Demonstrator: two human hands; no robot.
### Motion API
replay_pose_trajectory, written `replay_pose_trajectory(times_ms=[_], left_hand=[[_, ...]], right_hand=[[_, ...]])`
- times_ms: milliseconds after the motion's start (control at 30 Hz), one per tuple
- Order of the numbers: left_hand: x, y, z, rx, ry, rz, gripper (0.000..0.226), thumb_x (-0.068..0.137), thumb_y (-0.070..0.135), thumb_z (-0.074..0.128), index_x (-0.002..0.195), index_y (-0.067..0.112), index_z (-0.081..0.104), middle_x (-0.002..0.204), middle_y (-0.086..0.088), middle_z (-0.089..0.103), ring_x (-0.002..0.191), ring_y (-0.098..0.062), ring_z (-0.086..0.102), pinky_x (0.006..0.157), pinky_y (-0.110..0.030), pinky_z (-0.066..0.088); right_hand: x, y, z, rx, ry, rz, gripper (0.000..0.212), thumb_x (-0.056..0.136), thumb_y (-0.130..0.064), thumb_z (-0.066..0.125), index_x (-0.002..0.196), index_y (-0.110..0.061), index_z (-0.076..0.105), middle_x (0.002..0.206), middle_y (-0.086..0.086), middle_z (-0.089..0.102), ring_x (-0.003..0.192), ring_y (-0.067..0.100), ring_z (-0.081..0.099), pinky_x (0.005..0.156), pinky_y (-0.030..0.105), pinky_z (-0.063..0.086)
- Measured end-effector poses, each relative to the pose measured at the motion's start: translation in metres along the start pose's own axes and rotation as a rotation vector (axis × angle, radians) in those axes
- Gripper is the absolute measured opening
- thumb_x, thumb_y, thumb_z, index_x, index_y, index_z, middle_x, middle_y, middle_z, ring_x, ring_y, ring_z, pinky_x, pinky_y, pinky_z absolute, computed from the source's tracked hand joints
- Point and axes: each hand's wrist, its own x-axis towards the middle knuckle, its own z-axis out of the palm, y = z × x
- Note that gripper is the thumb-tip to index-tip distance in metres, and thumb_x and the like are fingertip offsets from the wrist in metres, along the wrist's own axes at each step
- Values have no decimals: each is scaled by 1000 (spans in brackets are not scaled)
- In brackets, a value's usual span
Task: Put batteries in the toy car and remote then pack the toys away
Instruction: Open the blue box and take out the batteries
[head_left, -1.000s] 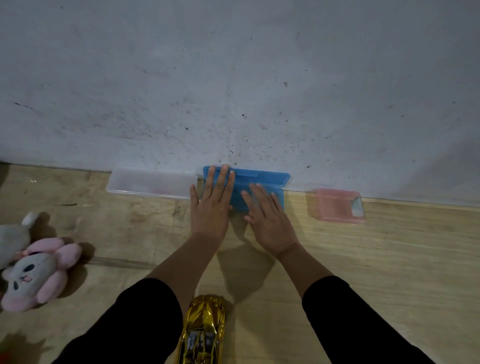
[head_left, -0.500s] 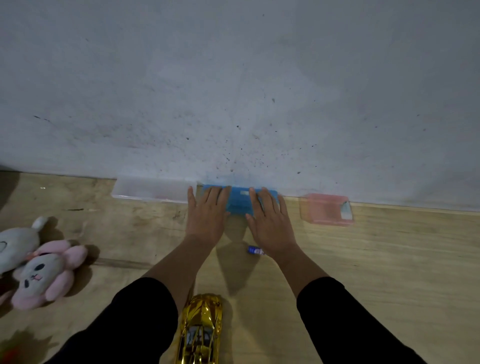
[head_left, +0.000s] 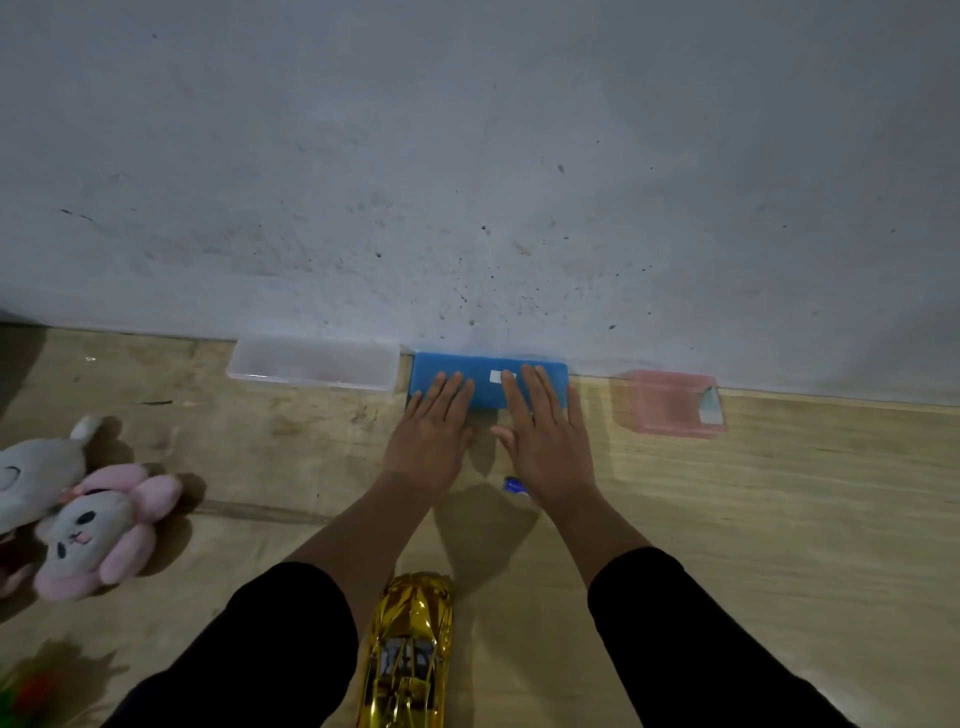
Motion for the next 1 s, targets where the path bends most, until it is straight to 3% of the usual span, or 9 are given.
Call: replay_pose_trajectory(times_ms=[100,200,333,600,667,700,767,833,1000], left_hand=[[1,-1,-1,-37,1,8,54,102,24,31,150,8,13,158,-8,12,147,-24,7,112,-31,-5],[1,-1,1,-44,54,33,50,91,23,34,130,-1,53,135,-17,54,125,-34,51,102,-46,30],[0,-4,1,57,31,59,50,88,25,33,124,2,60,127,-14,61,118,-30,58,93,-48,47],[0,-11,2,83,-44,109,53,87,26,34,127,2,58,130,-13,60,120,-30,57,97,-46,40],[0,-11,2,85,2,92,53,87,26,34,129,2,56,132,-14,58,122,-29,55,100,-44,36],[0,-10,0,73,17,77,52,90,26,34,134,3,50,138,-13,52,128,-29,49,104,-42,30],[0,-7,-2,61,-13,67,53,100,26,30,149,8,20,157,-8,19,145,-24,18,115,-34,7],[1,-5,-5,47,-41,25,55,104,28,24,151,14,-1,159,-1,-4,147,-18,-6,116,-31,-7],[-5,-12,-19,50,-33,38,59,103,26,29,151,14,-4,160,-3,-4,147,-20,-9,117,-33,-5]], right_hand=[[-3,-3,3,19,33,-24,64,98,-51,1,143,-13,28,144,12,45,135,26,41,109,53,28],[-6,-6,9,34,29,-56,69,98,-52,4,143,-10,34,148,10,41,137,25,37,115,49,20],[-5,-2,18,43,5,-69,72,98,-54,5,143,-8,37,150,7,37,141,22,30,115,42,10],[-3,0,23,96,50,-69,65,99,-52,5,146,-13,25,152,4,33,142,17,17,116,40,6],[-4,0,23,101,53,-72,63,99,-51,5,147,-14,20,153,3,31,142,16,16,116,40,8],[-4,0,23,100,53,-72,62,99,-50,4,147,-14,19,153,2,31,142,16,16,116,40,9],[-4,1,23,94,54,-72,62,99,-49,4,147,-14,19,153,2,31,142,16,16,115,40,9],[-4,2,22,82,55,-73,62,99,-49,5,147,-13,21,152,3,33,142,16,18,115,40,10],[0,1,10,5,50,-86,67,99,-48,2,142,-11,38,146,5,43,136,20,39,110,48,23]])
